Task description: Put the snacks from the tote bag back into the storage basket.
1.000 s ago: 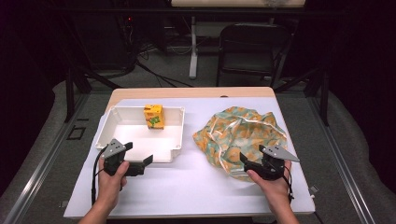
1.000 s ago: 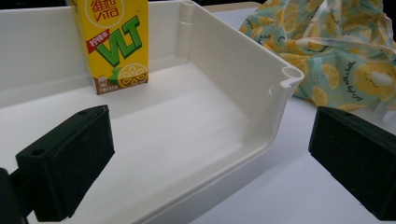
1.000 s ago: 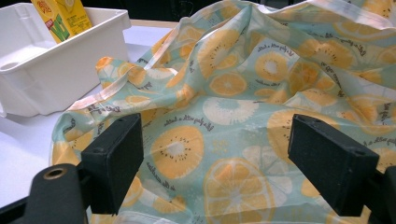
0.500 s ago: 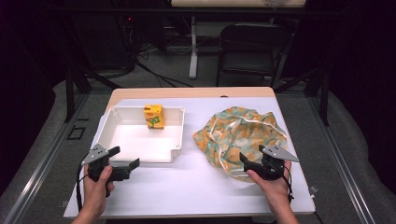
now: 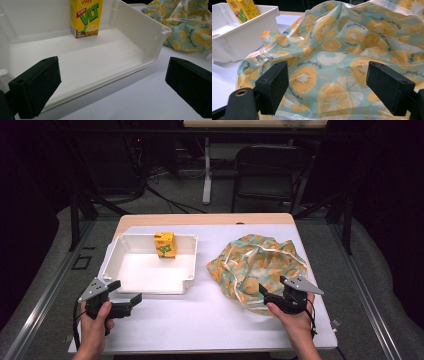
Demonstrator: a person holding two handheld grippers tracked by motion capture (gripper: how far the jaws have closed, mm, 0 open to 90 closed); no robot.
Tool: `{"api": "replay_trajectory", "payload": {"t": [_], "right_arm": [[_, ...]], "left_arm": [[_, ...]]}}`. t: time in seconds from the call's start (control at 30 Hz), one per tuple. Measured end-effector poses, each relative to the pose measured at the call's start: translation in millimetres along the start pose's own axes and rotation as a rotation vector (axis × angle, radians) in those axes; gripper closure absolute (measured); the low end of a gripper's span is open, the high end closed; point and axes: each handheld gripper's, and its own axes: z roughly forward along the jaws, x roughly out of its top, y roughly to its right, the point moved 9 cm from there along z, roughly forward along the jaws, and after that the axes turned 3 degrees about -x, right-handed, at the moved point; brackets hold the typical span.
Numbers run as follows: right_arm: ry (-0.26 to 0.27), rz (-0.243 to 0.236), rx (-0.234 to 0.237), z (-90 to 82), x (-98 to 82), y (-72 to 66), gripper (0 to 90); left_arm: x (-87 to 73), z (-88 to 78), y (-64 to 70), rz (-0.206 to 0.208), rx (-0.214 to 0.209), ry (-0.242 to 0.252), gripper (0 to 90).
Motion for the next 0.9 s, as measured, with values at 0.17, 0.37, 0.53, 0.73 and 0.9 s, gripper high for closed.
{"api": "replay_trajectory", "payload": {"t": [0.17, 0.37, 0.53, 0.73, 0.9], "right_arm": [[0.001, 0.004, -0.008, -4.2, -1.6, 4.7, 17.5], [-0.001, 0.006, -0.016, -11.8, -6.9, 11.5, 17.2], [-0.001, 0.017, -0.025, -19.2, -10.8, 20.2, 17.1], [-0.008, 0.02, -0.044, -25.7, -17.7, 29.5, 16.9], [-0.005, 0.022, -0.046, -26.2, -17.0, 31.0, 16.8]], "left_arm": [[-1.8, -1.9, -3.5, -0.002, 0.006, -0.001, 0.2], [-2.4, -3.6, -6.7, -0.007, 0.012, 0.0, 0.2], [-5.0, -5.6, -8.4, -0.005, 0.016, -0.008, 0.2], [-5.7, -6.7, -11.5, -0.022, 0.021, 0.003, 0.2], [-7.6, -4.6, -9.7, -0.017, 0.018, -0.01, 0.2]]}}
